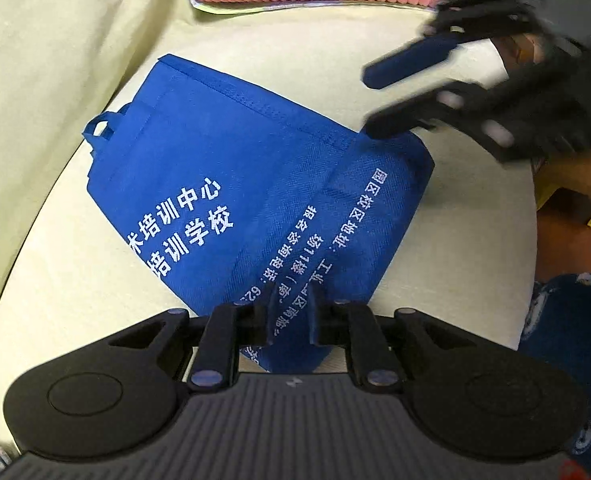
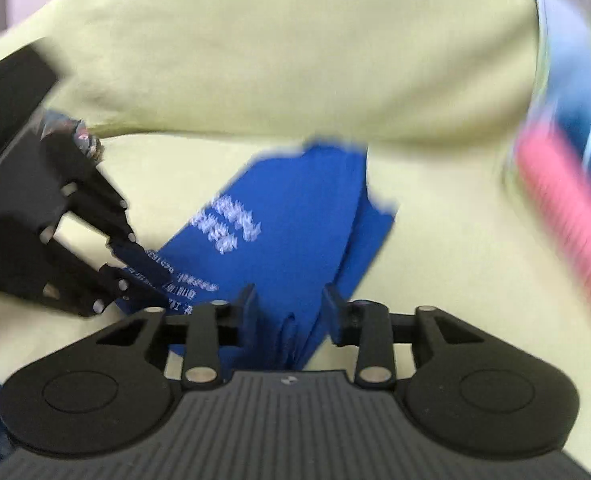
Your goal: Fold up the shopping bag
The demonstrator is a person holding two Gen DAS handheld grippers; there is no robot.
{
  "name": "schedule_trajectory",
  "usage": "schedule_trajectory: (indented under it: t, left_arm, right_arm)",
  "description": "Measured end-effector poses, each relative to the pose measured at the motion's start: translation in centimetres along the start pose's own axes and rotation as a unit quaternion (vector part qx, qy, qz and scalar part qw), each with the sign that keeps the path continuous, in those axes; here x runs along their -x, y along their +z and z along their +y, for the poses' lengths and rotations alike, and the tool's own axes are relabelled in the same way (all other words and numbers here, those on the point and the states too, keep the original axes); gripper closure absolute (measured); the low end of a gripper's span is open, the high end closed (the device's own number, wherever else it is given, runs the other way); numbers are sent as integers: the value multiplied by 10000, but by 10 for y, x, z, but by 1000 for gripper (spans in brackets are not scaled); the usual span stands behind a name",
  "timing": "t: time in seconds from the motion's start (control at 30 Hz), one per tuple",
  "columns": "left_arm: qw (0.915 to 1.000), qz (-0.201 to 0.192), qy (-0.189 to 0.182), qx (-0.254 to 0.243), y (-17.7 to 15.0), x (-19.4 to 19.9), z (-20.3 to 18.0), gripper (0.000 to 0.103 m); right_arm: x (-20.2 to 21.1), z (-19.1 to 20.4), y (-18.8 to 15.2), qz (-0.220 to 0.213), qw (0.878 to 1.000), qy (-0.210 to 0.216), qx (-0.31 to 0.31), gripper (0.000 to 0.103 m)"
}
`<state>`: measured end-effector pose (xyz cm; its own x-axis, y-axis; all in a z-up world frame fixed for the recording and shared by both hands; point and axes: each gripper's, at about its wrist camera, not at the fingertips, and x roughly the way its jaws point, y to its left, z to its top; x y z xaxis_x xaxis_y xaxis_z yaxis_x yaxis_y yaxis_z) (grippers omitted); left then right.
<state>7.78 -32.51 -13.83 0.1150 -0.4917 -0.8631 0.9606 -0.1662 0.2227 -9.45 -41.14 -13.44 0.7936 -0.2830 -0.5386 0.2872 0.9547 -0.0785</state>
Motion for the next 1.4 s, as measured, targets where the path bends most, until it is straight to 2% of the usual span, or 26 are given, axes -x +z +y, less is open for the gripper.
schedule_trajectory:
  t: [0.03,0.07,0.13,0.2,0.37,0.47,0.6,0.7,0.73,0.83,0.93,1.07,1.1,1.13,1.2,1.33,1.37,1.4]
  left_arm:
    - [10000,-7,15,15,-1,0,0,88]
    - [10000,-10,35,20,-1,0,0,88]
    - [10000,-27,71,42,-1,1,-1,88]
    - [9999,-85,117,92,-4,2,-1,88]
    - [9994,-271,224,23,-9,2,-4,88]
    - [9966,-352,591,-452,-13,8,-19,87]
    - [9877,-525,965,-1114,-27,30,-40,76]
    - [9765,-474,1206,-1724,-37,36,-56,75]
    - [9699,-385,1314,-2016,-40,34,-63,71]
    - [9494,-165,1661,-2659,-45,17,-73,71]
    - [9349,-45,1874,-3013,-46,-1,-76,64]
    - [9164,-193,2095,-3404,-50,-17,-72,61]
    - [9156,-216,2054,-3450,-51,-20,-69,63]
    - [9190,-203,1942,-3425,-50,-20,-66,68]
    - [9314,-107,1628,-3253,-43,-16,-57,70]
    - [9414,113,1127,-3177,-33,-9,-39,71]
    - [9430,120,1050,-3157,-31,-8,-36,71]
    - [9441,122,994,-3140,-31,-7,-33,71]
  right_arm:
    - [5,13,-3,-157,9992,-67,367,94]
    - [8,24,-7,-240,9973,-125,689,96]
    - [-3,37,-14,-32,9941,-209,1065,102]
    - [-23,34,-22,331,9947,-283,935,103]
    - [-33,21,-20,510,9949,-110,862,103]
    - [-37,13,-12,648,9954,46,701,103]
    - [-41,1,-8,757,9958,202,481,103]
    - [-44,-11,-5,850,9955,368,223,103]
    - [-45,-15,-4,877,9951,432,157,103]
    - [-48,-26,-2,951,9937,593,43,103]
    - [-48,-31,-2,1001,9923,722,-45,103]
    - [-48,-29,-9,1009,9914,820,-173,103]
    - [-46,-27,-11,999,9914,825,-154,103]
    - [-46,-26,-12,983,9916,828,-136,103]
    - [-46,-24,-13,900,9925,827,-43,103]
    - [-30,-14,-15,464,9944,609,725,102]
    - [-23,-11,-17,325,9930,517,1013,98]
    - [-15,-8,-20,156,9897,462,1348,83]
